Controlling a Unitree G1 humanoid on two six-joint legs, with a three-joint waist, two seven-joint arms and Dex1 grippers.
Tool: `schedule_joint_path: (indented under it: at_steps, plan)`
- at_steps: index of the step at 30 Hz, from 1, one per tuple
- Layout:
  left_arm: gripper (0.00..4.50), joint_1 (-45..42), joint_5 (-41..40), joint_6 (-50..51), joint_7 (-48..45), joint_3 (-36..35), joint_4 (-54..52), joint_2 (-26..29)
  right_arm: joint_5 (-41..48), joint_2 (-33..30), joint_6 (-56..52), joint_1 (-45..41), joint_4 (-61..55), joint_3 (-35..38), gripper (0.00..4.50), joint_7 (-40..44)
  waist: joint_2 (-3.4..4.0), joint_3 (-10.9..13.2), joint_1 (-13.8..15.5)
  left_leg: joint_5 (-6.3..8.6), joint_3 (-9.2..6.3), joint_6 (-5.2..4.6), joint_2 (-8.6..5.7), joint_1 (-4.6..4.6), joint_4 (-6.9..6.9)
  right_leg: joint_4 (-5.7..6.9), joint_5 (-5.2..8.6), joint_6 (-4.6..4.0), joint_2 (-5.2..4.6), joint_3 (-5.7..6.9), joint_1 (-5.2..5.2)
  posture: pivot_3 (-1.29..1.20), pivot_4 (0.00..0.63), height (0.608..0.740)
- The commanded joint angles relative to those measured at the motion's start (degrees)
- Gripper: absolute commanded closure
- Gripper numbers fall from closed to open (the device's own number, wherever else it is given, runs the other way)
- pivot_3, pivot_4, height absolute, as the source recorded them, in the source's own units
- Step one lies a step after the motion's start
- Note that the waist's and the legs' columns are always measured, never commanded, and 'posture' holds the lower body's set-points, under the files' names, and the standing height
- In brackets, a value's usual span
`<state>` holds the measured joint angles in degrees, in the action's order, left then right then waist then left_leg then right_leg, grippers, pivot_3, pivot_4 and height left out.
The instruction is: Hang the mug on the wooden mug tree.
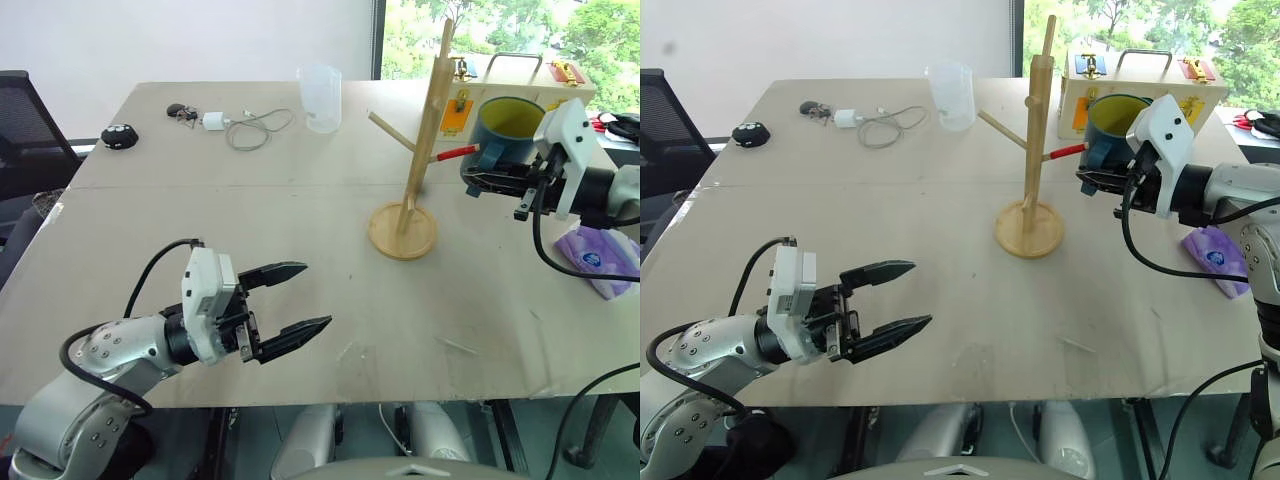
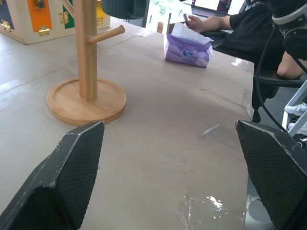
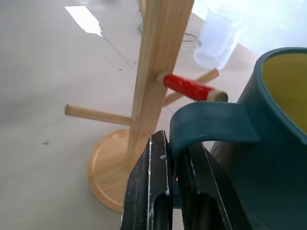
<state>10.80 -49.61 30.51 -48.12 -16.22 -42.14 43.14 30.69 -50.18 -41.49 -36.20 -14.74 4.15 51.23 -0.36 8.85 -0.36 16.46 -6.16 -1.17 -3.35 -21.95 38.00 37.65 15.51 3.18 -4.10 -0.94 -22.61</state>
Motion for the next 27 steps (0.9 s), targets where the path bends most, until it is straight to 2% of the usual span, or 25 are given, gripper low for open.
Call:
schedule_joint_path:
  at_steps: [1,4,13,16,21,27]
  plan:
    - [0.00,0.10,-1.05,-0.92,0.60,-1.16,-2.09,-0.18,0.75,-0.55,-0.61,-2.94,-2.27,0.38,4.38,0.56,0.00,0.00,-0.06,0.00,0.00,0.00,0.00,0.01,0.00,0.00,0.00,0.00,0.00,-0.01,0.00,0.00,0.150,0.740]
    - [0.00,-0.12,-2.52,-1.54,0.44,-2.05,-2.13,-0.69,0.68,-0.03,-1.11,-4.30,-2.13,-0.39,4.38,0.36,0.00,0.00,-0.09,0.00,0.00,0.00,0.00,0.00,0.00,0.00,0.00,0.00,0.00,-0.01,-0.02,0.00,0.150,0.740]
    - [0.00,2.48,-7.81,-3.75,2.00,-10.70,-2.74,-2.50,-2.07,1.25,0.02,-7.51,1.52,-4.60,4.38,1.53,0.00,0.00,-0.28,0.00,0.02,0.01,0.00,-0.01,-0.01,0.00,0.00,0.00,0.00,-0.03,-0.04,0.00,0.150,0.740]
    - [0.00,2.94,-8.70,-4.08,2.93,-11.05,-3.17,-3.13,-2.51,1.38,0.31,-8.07,2.05,-5.44,4.38,2.30,0.00,0.00,-0.17,0.00,0.01,0.01,0.00,-0.02,-0.01,-0.01,0.00,0.00,0.00,-0.02,-0.05,0.00,0.150,0.740]
    - [0.00,3.84,-8.13,-9.89,0.28,-11.12,-3.38,-7.89,-4.29,2.42,0.74,-8.93,2.73,-7.79,4.38,3.14,0.00,0.00,-0.25,0.00,0.02,0.01,0.00,-0.01,-0.01,-0.02,0.00,0.00,-0.01,-0.03,-0.05,0.00,0.150,0.740]
    - [0.00,3.90,-7.49,-12.88,-2.62,-10.00,-2.33,-8.99,-6.42,3.82,2.89,-9.55,4.12,-9.80,4.38,4.47,0.00,0.00,-0.24,0.00,0.02,0.01,0.00,-0.02,-0.01,-0.01,0.00,0.00,0.00,-0.02,-0.05,0.00,0.150,0.740]
